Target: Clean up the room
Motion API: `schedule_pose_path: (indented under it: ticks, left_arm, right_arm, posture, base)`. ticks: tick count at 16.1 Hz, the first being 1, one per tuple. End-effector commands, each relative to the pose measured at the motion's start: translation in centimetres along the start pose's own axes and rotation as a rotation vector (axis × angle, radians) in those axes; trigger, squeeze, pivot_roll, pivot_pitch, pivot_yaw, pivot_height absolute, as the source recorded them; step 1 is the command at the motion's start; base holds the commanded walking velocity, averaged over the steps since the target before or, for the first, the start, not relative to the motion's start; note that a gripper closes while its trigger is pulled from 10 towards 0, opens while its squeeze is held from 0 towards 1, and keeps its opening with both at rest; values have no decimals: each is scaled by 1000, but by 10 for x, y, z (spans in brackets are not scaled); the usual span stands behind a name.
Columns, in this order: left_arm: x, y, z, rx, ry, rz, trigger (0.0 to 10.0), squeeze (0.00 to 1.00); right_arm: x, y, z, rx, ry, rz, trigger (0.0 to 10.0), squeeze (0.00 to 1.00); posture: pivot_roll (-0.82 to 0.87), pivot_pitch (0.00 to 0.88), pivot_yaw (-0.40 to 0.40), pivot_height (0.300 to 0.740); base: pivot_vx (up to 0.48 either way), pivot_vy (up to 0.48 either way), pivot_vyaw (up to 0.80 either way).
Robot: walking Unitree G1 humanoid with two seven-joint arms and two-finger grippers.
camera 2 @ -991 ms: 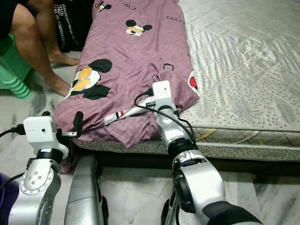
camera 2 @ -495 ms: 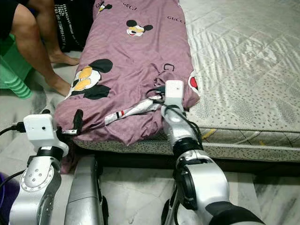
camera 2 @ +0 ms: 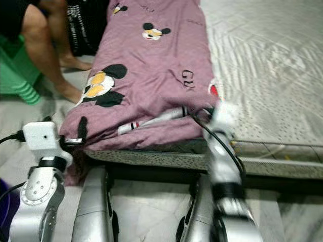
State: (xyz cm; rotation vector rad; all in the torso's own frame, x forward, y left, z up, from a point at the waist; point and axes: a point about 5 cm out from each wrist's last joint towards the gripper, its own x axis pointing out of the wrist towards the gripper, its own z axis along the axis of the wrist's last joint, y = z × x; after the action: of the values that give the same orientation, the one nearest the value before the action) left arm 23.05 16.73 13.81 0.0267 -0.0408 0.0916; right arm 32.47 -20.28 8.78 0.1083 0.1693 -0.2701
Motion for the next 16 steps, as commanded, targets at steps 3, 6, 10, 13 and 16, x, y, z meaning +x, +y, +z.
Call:
schedule_pose_path:
  ticks: [3, 6, 10, 13, 16]
  left_arm:
    - [1, -3, -3, -31, 5, -44, 10000, 0]
    - [2, -5, -5, -31, 5, -51, 10000, 0]
    - [4, -7, -6, -31, 3, -69, 10000, 0]
    - [8, -8, -8, -29, 7, -77, 10000, 0]
    - [12, -11, -9, -33, 4, -75, 10000, 0]
  right_arm:
    - [-37, -31, 8, -59, -18, 31, 0, 0]
    - [-62, -36, -5, -98, 43, 70, 0, 0]
    - [-105, -43, -21, -188, 189, 92, 0, 0]
    - [-106, -52, -40, -267, 393, 106, 0, 0]
    - [-94, -64, -52, -227, 499, 26, 0, 0]
  posture:
    - [68, 65, 10, 508]
    - [61, 58, 4, 508]
    - [54, 42, 4, 508]
    - [35, 31, 6, 508]
    - [34, 18, 2, 508]
  base:
    - [0, 0, 0]
    - [0, 0, 0]
    - [0, 0, 0]
    - [0, 0, 0]
    - [0, 0, 0]
